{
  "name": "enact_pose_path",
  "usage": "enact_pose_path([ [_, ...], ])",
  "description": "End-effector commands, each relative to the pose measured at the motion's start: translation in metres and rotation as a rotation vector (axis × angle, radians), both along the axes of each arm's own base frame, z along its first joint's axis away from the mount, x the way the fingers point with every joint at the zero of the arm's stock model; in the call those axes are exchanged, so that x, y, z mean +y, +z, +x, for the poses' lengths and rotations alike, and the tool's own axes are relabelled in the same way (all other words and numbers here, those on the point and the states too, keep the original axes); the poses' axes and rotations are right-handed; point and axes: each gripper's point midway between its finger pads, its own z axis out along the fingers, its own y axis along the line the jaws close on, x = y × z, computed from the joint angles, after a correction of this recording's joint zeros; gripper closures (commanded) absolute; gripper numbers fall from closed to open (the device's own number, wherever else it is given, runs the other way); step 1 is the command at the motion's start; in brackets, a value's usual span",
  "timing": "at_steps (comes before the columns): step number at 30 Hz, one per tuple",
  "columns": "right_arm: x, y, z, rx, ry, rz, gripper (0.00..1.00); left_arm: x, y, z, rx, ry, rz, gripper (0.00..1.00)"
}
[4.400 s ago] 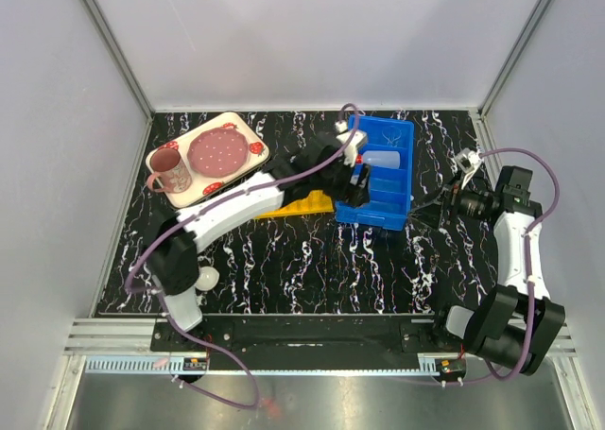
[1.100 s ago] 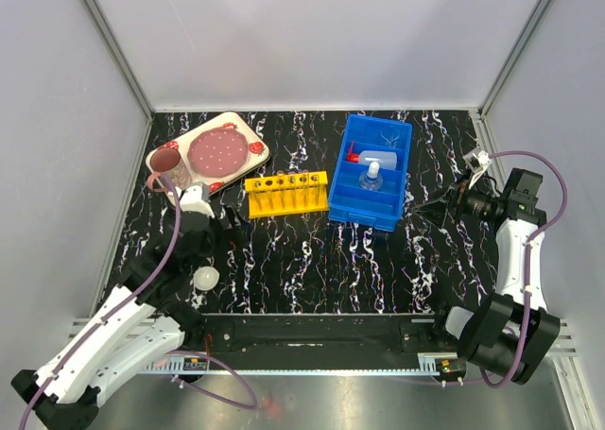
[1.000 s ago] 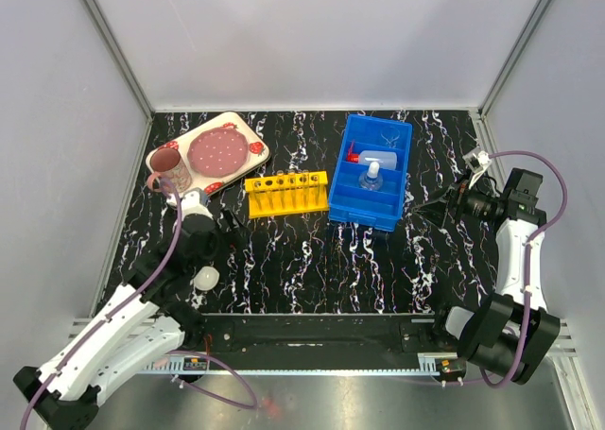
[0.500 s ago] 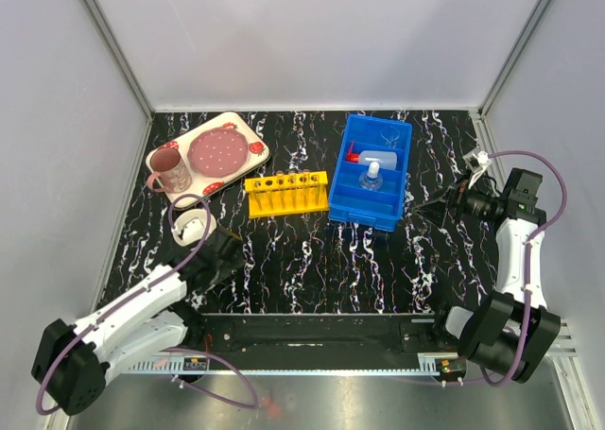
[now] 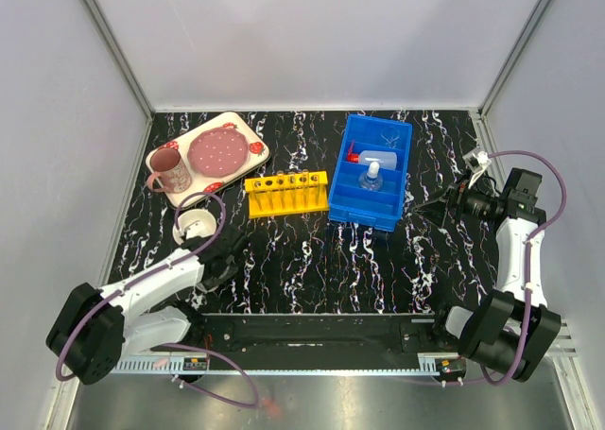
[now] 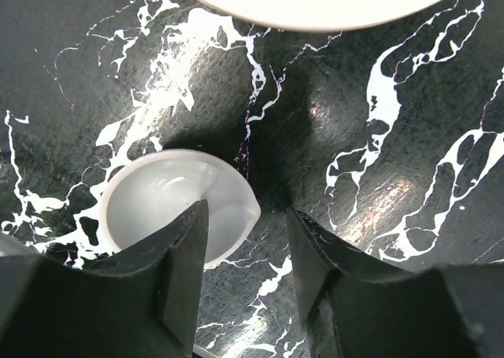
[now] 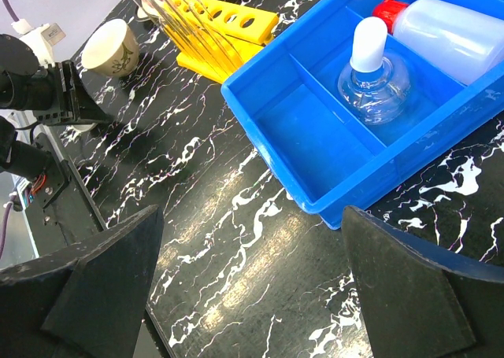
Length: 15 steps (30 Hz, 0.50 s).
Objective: Organize the chemistry lab equipment
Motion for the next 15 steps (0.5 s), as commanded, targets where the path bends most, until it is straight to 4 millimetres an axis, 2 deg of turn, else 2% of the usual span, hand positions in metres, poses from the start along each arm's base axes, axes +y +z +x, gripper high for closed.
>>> enact_pose_path([
  [1, -0.002, 0.001, 0.002, -0.022, -0.001, -0.012, 0.00, -0.001, 0.009, 0.010, -0.044, 0.033, -0.002, 0.55],
  [2, -0.002, 0.001, 0.002, -0.019, -0.001, -0.011, 0.00, 0.000, 0.008, 0.010, -0.038, 0.032, 0.003, 0.55],
  [6, -0.002, 0.001, 0.002, -0.020, 0.003, -0.006, 0.00, -0.003, 0.006, 0.009, -0.016, 0.005, 0.004, 0.72],
  [15, 0.000, 0.006, 0.000, -0.042, 0.006, -0.012, 0.00, -0.013, 0.012, 0.009, -0.056, -0.038, -0.074, 0.82],
])
